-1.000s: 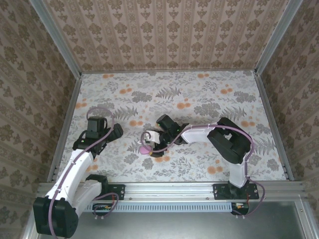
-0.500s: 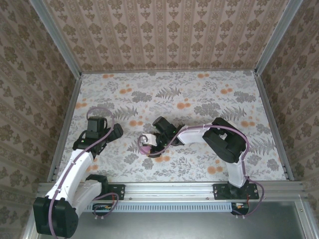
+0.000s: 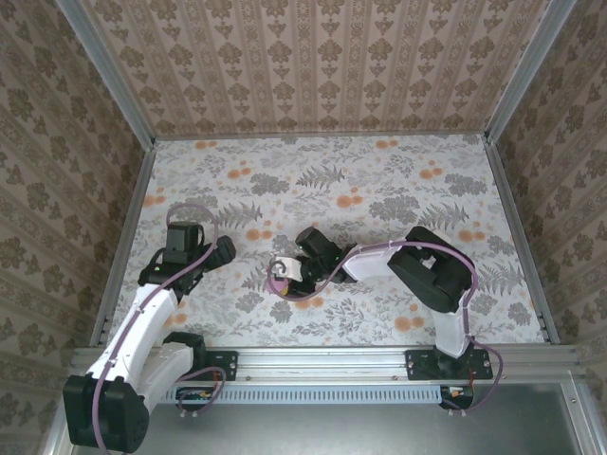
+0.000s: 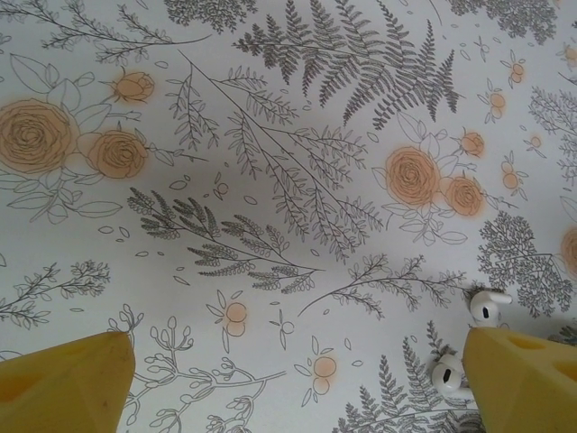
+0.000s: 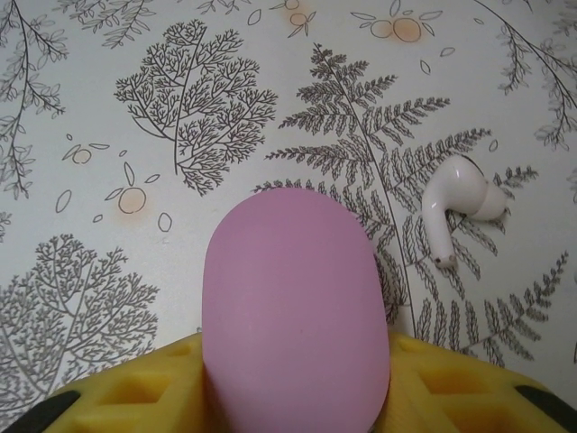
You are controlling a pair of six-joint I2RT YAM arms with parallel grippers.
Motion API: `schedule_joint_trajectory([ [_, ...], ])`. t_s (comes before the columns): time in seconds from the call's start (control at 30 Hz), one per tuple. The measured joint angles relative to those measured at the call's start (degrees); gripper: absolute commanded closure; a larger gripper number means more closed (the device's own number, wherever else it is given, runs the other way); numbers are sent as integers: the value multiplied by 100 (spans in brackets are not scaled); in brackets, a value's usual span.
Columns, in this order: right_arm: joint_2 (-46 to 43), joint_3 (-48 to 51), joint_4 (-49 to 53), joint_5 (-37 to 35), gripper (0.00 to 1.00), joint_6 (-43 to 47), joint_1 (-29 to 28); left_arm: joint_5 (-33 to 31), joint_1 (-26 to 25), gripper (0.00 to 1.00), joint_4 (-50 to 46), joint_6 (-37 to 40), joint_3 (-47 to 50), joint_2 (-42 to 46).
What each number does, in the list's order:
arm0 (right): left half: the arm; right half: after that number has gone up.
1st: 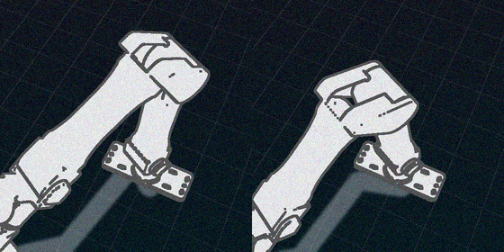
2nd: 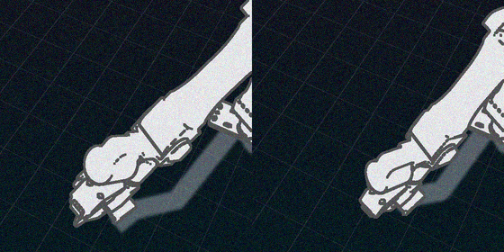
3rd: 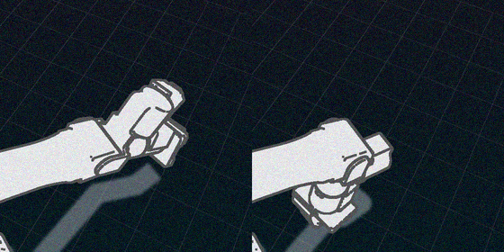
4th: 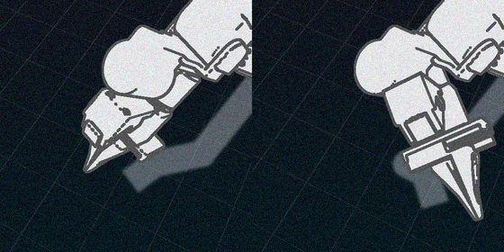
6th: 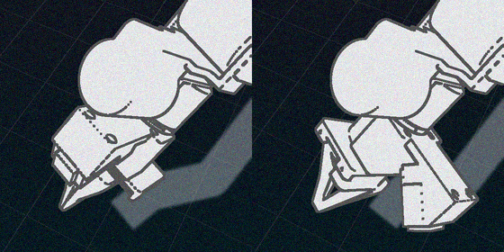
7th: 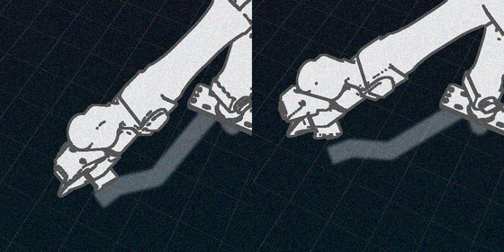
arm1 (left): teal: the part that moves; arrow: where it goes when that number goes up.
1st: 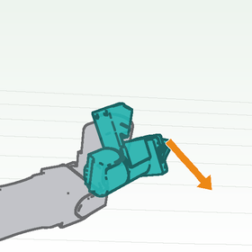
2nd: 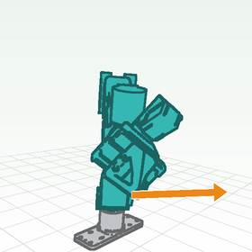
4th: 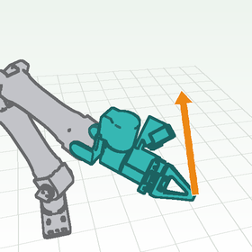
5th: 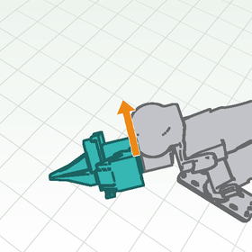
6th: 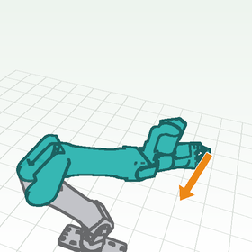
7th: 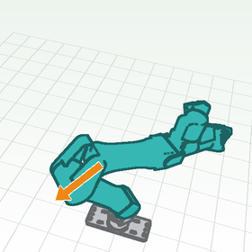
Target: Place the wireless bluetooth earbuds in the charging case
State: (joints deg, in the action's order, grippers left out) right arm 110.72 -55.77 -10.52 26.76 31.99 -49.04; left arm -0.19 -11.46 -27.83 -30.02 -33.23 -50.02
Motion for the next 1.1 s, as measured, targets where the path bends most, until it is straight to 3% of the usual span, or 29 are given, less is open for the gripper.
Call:
schedule_joint_trajectory([
  [0.23, -796, 269, -26, -229, 60, -365, 48, 470, -20, 8, 127, 2, -15, 0],
  [0.43, -1775, 535, -98, -330, 60, -704, 448, 1349, -262, 11, 682, -136, -284, -79],
  [0.7, -2811, 610, -90, -603, 60, -1075, 1213, 2811, -986, 15, 1613, -516, -1379, -1180],
  [0.87, -3193, 612, -90, -669, 60, -1250, 1294, 3397, -1392, 19, 1954, -669, -1838, -1729],
  [1.1, -3311, 612, -140, -667, 59, -1462, 1294, 3679, -1478, 30, 2197, -1016, -1875, -2002],
])
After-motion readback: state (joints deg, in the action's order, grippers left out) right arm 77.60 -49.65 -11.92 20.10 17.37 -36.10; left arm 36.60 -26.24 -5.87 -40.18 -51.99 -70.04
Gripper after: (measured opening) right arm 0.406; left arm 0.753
